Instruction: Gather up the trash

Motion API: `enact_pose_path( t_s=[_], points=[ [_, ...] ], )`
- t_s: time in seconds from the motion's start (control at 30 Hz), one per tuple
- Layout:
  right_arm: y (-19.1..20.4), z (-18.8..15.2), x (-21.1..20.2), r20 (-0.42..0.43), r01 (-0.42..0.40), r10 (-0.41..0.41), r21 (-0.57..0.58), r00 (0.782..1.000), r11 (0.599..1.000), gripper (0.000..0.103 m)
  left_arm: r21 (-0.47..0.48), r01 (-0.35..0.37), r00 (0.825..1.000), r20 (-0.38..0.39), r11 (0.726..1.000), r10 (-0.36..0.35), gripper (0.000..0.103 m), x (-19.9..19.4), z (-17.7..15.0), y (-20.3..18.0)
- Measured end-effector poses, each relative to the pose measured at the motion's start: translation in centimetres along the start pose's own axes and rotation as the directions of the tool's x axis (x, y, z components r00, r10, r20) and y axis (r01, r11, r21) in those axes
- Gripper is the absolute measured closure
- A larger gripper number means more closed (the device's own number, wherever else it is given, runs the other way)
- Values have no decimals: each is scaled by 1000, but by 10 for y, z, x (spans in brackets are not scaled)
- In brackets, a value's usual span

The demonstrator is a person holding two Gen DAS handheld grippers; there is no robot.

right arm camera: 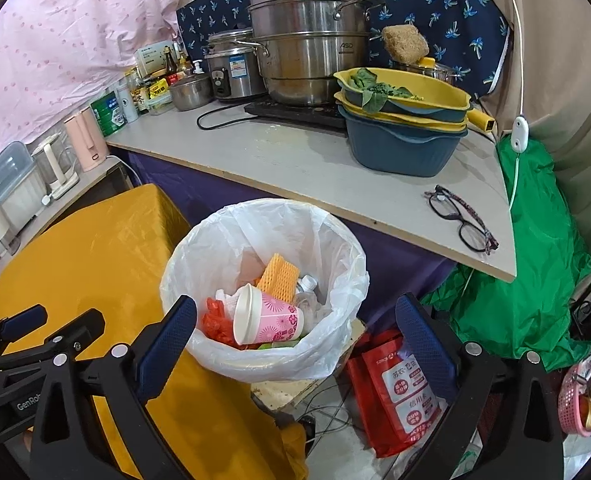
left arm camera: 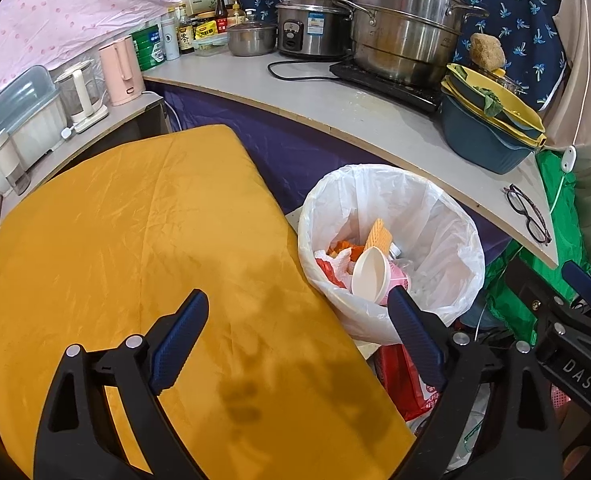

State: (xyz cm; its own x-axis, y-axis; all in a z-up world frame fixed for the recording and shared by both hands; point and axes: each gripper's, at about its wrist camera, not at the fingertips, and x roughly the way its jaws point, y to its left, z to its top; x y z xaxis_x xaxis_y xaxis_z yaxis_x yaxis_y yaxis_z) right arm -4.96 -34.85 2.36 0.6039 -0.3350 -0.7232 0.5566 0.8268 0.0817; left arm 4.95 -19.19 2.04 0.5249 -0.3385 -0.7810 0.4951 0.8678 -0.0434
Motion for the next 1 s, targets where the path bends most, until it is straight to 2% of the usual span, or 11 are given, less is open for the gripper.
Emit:
enact_pose_path(
  t_s=[0.4, 1.0],
  points=[
    [-4, -8, -1, -6, 42, -42, -20, 999, 999, 7, 6, -2, 1000, -9, 1000, 2, 16, 4, -6, -5],
    [-6, -13, -2, -10, 52, -52, -24, 999, 998, 7, -1, -2, 1000, -22, 1000, 2, 16, 4, -11, -9]
  ],
)
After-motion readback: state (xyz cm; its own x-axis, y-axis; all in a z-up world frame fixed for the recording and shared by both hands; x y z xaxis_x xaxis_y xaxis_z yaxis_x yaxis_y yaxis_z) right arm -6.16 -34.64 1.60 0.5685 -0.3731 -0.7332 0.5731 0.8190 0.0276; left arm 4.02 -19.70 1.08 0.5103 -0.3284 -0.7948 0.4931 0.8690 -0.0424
